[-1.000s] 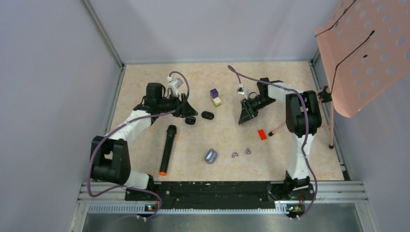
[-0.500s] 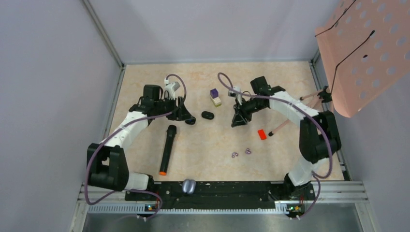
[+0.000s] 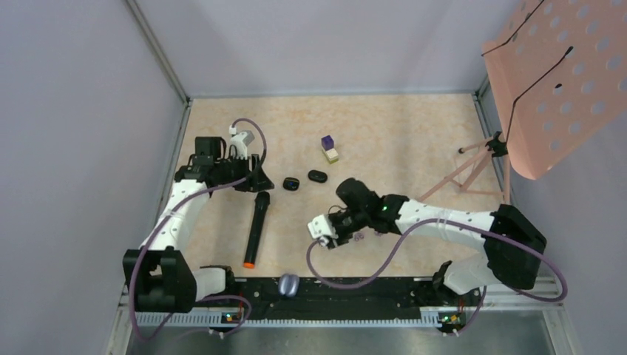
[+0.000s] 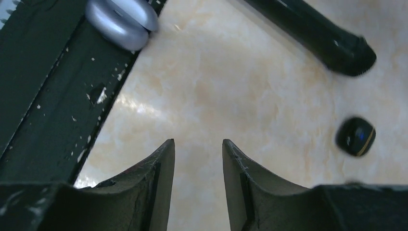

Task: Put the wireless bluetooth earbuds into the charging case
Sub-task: Pick up the charging case at the center of the board.

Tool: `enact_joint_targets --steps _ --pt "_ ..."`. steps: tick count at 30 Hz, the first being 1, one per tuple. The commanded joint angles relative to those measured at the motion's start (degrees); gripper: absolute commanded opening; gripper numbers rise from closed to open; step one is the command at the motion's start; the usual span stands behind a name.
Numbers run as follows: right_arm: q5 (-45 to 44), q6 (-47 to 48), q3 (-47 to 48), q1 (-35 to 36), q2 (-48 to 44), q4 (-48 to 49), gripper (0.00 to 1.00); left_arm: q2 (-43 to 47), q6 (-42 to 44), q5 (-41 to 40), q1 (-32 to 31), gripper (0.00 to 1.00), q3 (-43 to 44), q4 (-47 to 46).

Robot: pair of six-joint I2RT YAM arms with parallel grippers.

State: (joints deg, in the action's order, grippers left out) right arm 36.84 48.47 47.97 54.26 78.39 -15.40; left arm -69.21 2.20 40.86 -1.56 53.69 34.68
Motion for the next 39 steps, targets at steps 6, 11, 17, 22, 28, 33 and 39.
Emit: enact_joint_targets --steps 6,11,17,22,28,33,39 --pt "-9.2 13.5 -2.2 19.4 6.3 14.9 0.47 5.3 -16.7 -13.5 1.2 0.56 -1.0 -6.1" --pt "-12.5 15.3 -2.0 24.0 9.5 16.8 0.5 8.6 -17.5 -14.0 3.2 0.57 -3.2 -8.8" --pt "-13.0 18.5 2.1 26.2 13.3 11.8 0.49 13.5 -18.7 -13.2 4.7 0.57 -4.8 -11.2" --pt "-13.8 20.1 4.6 27.3 16.6 11.1 0.49 16.0 -18.0 -13.6 5.1 0.57 -5.3 -10.7" --pt "-13.1 21.2 7.6 28.7 19.8 9.8 0.49 17.9 -18.6 -12.7 5.6 0.57 -6.0 -10.8" --pt "-11.8 22.9 9.6 29.0 22.4 6.0 0.47 18.9 -19.0 -12.3 5.7 0.57 -6.8 -11.0" --pt "-11.9 23.0 9.0 29.2 24.1 7.2 0.41 19.4 -19.9 -11.6 5.9 0.57 -7.7 -12.0"
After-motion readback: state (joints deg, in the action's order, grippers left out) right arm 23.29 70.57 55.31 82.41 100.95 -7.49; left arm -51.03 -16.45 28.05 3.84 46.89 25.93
